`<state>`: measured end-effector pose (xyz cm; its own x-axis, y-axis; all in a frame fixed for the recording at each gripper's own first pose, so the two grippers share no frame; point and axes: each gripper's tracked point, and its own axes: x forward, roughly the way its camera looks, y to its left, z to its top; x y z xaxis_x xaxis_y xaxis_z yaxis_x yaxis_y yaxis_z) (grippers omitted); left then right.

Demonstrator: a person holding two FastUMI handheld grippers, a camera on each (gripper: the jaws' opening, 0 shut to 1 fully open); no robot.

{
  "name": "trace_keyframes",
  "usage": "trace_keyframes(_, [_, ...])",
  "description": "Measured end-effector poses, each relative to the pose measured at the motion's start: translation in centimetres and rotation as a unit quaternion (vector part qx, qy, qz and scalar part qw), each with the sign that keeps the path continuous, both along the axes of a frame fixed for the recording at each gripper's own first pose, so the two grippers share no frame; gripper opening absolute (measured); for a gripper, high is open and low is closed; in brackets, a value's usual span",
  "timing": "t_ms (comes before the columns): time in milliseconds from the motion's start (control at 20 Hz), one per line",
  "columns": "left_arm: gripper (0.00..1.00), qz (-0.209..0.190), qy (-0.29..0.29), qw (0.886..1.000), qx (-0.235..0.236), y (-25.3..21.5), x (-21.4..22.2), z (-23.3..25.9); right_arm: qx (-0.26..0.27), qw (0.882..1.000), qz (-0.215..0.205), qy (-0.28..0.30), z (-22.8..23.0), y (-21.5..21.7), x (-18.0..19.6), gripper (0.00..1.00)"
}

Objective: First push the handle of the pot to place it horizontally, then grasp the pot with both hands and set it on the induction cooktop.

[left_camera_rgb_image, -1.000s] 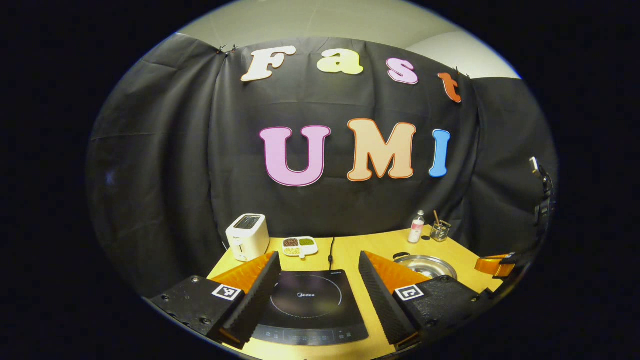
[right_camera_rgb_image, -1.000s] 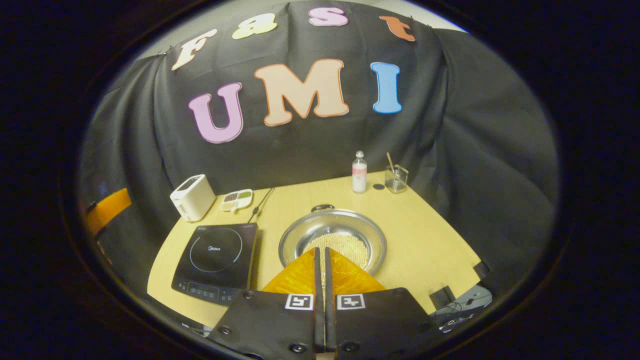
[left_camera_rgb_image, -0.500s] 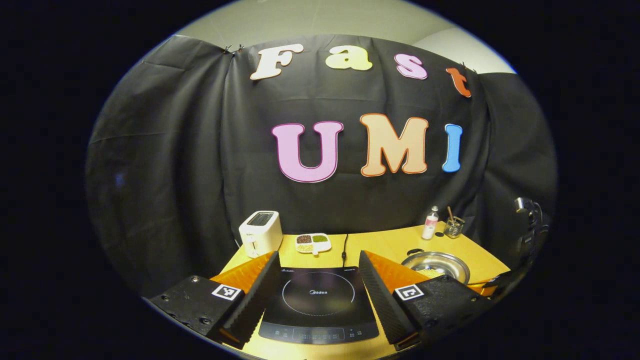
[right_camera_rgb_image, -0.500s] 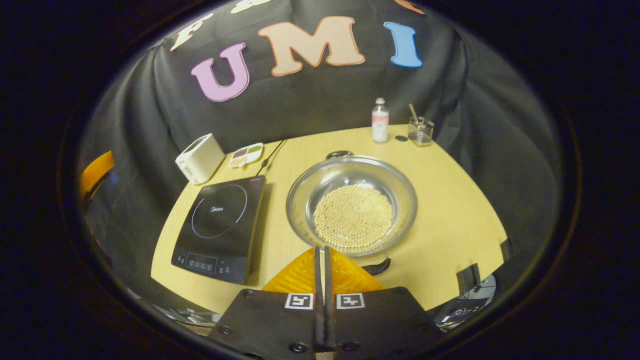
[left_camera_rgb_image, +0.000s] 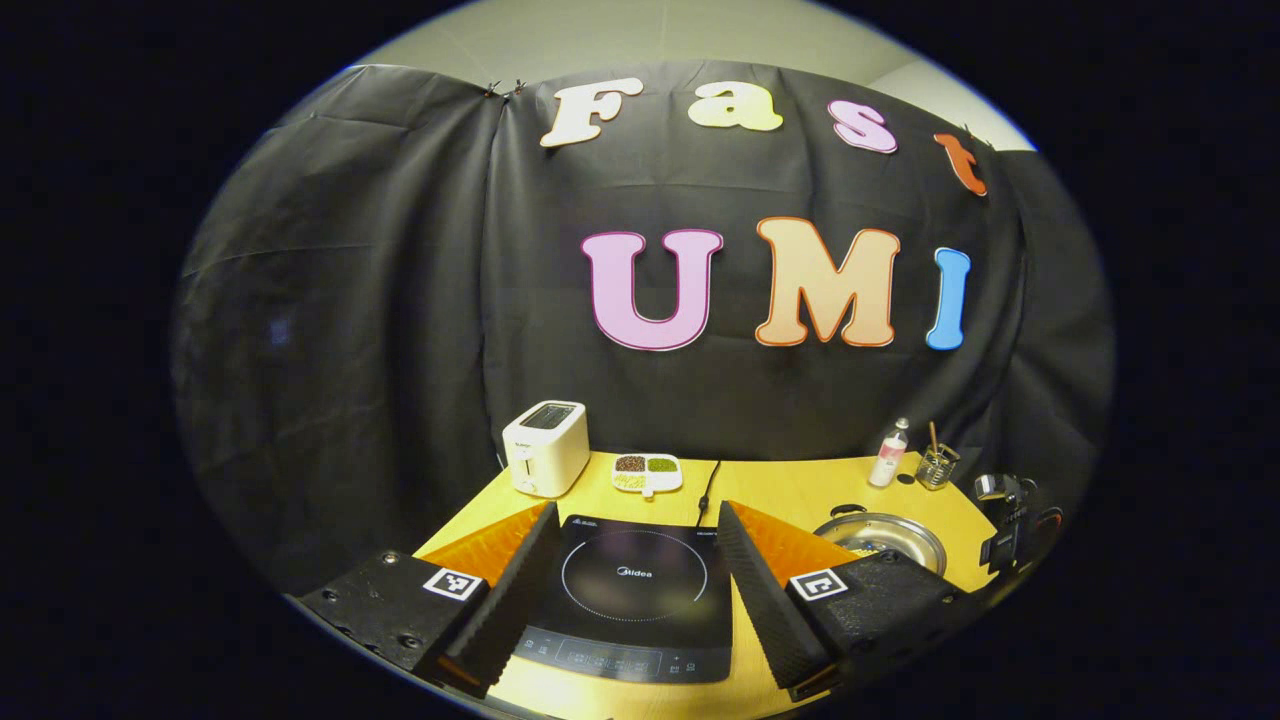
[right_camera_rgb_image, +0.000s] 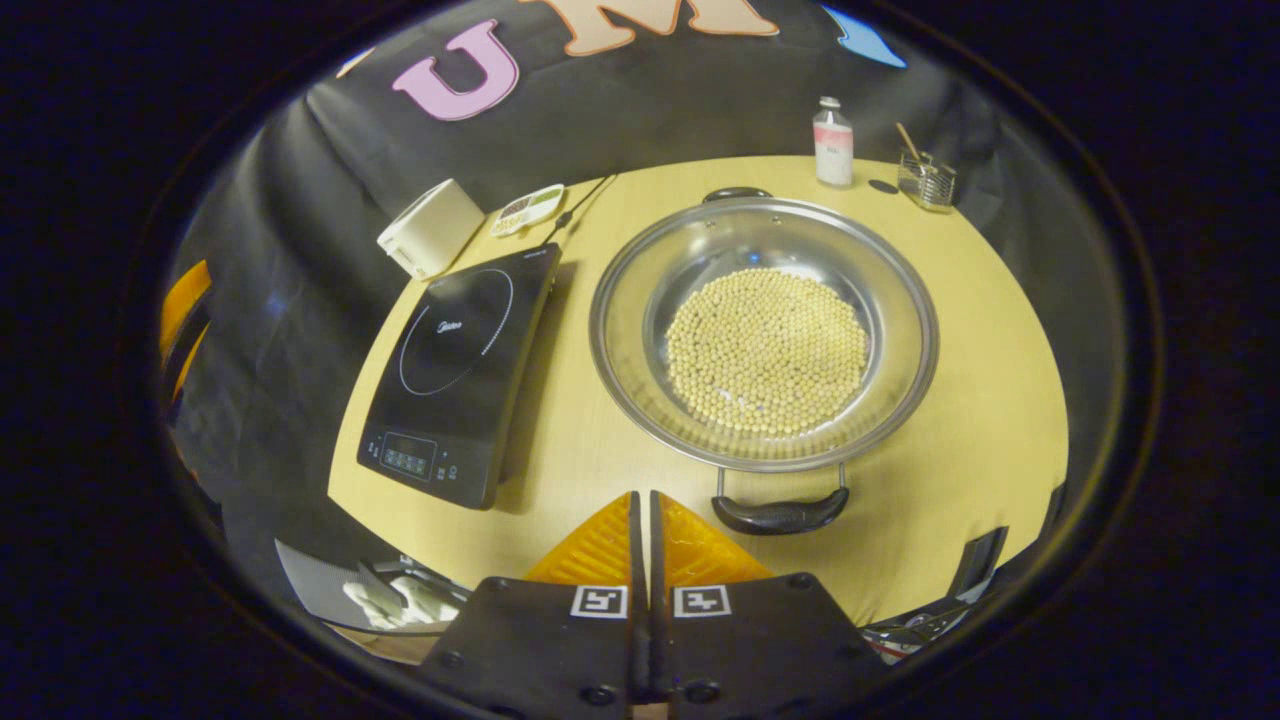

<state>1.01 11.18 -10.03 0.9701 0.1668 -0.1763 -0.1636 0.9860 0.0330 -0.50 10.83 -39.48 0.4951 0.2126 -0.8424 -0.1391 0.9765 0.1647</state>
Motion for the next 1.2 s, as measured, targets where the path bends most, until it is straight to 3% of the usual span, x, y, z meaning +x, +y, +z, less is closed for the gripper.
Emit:
trace_keyframes(100, [0.93,0.011,0.006,1.000,0.003,-0.2,0.1,-0.2,0.005,1.000,0.002,0.016,-0.8,-0.2,0.2,0.00])
trace_keyframes(150, [0.99,0.016,0.005,1.000,0.004,-0.4,0.4,0.0,0.007,1.000,0.006,0.024,-1.2,-0.3,0.2,0.00])
trace_keyframes(350, [0.93,0.026,0.006,1.000,0.003,-1.3,0.7,0.0,0.010,0.999,0.009,0.052,-2.7,-1.1,0.6,0.03])
trace_keyframes(400, [0.96,0.027,0.006,1.000,0.003,-1.6,0.9,-0.1,0.005,0.998,0.009,0.055,-3.0,-1.5,0.7,0.00])
trace_keyframes(700, [0.93,0.020,0.001,1.000,0.007,-3.4,1.6,0.1,0.012,0.998,-0.001,0.069,-3.4,-3.0,1.2,0.03])
trace_keyframes(1200, [0.96,0.033,0.004,0.999,-0.010,-4.8,2.2,-0.4,-0.038,0.995,-0.053,0.070,-3.9,-11.4,3.6,0.03])
